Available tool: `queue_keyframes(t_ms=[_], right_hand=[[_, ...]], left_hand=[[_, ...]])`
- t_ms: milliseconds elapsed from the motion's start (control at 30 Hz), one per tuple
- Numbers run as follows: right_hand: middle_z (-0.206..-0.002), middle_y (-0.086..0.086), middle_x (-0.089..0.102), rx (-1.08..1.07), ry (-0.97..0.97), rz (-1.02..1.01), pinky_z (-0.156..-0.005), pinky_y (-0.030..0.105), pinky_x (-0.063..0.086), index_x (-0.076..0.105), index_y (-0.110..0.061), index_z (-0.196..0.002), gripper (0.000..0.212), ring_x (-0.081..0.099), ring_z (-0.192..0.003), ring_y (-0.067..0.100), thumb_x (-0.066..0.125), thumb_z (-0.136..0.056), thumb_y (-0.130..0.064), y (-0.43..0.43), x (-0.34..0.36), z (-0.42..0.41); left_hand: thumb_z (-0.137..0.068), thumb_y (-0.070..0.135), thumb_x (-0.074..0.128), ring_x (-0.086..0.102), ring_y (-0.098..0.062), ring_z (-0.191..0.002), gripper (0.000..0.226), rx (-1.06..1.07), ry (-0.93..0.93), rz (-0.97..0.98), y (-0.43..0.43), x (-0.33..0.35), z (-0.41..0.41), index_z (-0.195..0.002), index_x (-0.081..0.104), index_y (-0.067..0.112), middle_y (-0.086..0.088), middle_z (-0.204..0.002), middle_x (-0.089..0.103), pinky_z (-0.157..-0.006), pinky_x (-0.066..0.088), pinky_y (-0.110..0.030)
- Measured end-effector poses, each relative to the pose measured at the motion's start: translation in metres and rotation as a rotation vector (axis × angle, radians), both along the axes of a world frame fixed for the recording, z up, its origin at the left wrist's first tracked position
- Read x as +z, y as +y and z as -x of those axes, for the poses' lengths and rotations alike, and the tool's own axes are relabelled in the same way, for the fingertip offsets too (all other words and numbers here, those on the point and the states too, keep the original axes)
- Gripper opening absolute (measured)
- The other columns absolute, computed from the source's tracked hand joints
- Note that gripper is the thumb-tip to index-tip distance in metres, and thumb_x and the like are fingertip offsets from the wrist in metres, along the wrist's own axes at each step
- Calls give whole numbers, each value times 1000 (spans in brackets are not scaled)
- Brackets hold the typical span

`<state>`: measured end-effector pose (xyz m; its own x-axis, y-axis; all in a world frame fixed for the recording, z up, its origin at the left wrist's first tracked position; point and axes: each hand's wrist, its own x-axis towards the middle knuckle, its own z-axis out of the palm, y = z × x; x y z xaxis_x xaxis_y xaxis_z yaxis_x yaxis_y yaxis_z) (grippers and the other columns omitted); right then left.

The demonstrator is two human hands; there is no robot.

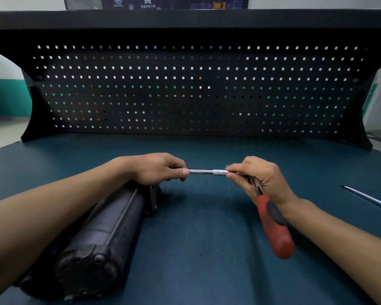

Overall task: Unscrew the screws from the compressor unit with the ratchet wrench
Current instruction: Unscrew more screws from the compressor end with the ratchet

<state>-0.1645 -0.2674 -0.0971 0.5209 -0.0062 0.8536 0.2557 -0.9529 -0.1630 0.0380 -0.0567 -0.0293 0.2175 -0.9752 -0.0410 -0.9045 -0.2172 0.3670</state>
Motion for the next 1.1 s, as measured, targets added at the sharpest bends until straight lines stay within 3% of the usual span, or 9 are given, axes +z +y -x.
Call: queue_keyframes(t_ms=[167,400,467,500,600,733,933,1033,1100], right_hand=[[-77,-4,60,-19,-18,118,-63,30,47,76,-12,-104,19,53,-68,16,69,-94,-27,-6,0,1],[-69,0,59,-33,2,38,-64,23,43,77,-11,-94,14,52,-63,15,71,-90,-23,-4,2,5],[-60,-2,53,-23,130,-115,-57,20,37,75,-24,-81,22,46,-56,10,64,-93,-39,0,1,7],[-57,-2,48,-11,234,-244,-54,20,35,72,-24,-75,37,42,-54,10,58,-93,-53,3,3,8],[-51,4,47,65,409,-769,-45,19,33,72,-5,-74,80,40,-47,13,49,-82,-81,9,15,9],[-48,8,49,9,552,-1141,-36,20,29,74,-5,-81,67,39,-39,15,49,-90,-67,11,26,6],[-45,4,38,235,646,-1496,-39,23,26,68,-13,-75,42,26,-34,13,58,-88,-52,13,24,7],[-44,2,37,298,622,-1515,-38,23,25,66,-13,-80,34,28,-34,12,66,-77,-46,12,21,7],[-48,3,39,239,601,-1356,-41,24,25,68,-7,-89,41,33,-38,13,69,-75,-45,11,16,8]], left_hand=[[-101,54,43,44,-10,-69,31,-10,-1,-21,-1,-1,0,-84,58,31,9,-74,49,-70,41,-30],[-101,51,46,43,-8,-66,31,-22,23,-21,-5,-1,0,-83,59,29,12,-70,48,-68,40,-28],[-100,52,47,45,-10,-68,30,-22,28,-32,-6,-1,-1,-83,60,30,10,-72,50,-69,41,-31],[-99,53,48,46,-11,-69,29,-24,27,-39,-6,-1,-1,-83,61,32,8,-73,51,-69,42,-33],[-99,52,49,45,-12,-69,28,-40,34,-34,-7,-1,-1,-84,61,31,7,-73,51,-70,42,-35],[-99,51,49,47,-12,-69,28,-33,26,-23,-6,-2,1,-83,61,31,9,-72,52,-72,44,-38],[-100,50,49,47,-12,-69,28,-33,23,-17,-4,1,2,-82,61,33,9,-72,52,-72,45,-38],[-100,50,50,46,-11,-68,28,-32,36,-12,-5,0,2,-80,60,34,10,-70,51,-70,42,-33],[-99,50,51,43,-7,-63,27,-25,43,-15,-5,-1,2,-76,59,38,16,-66,49,-66,38,-29]])
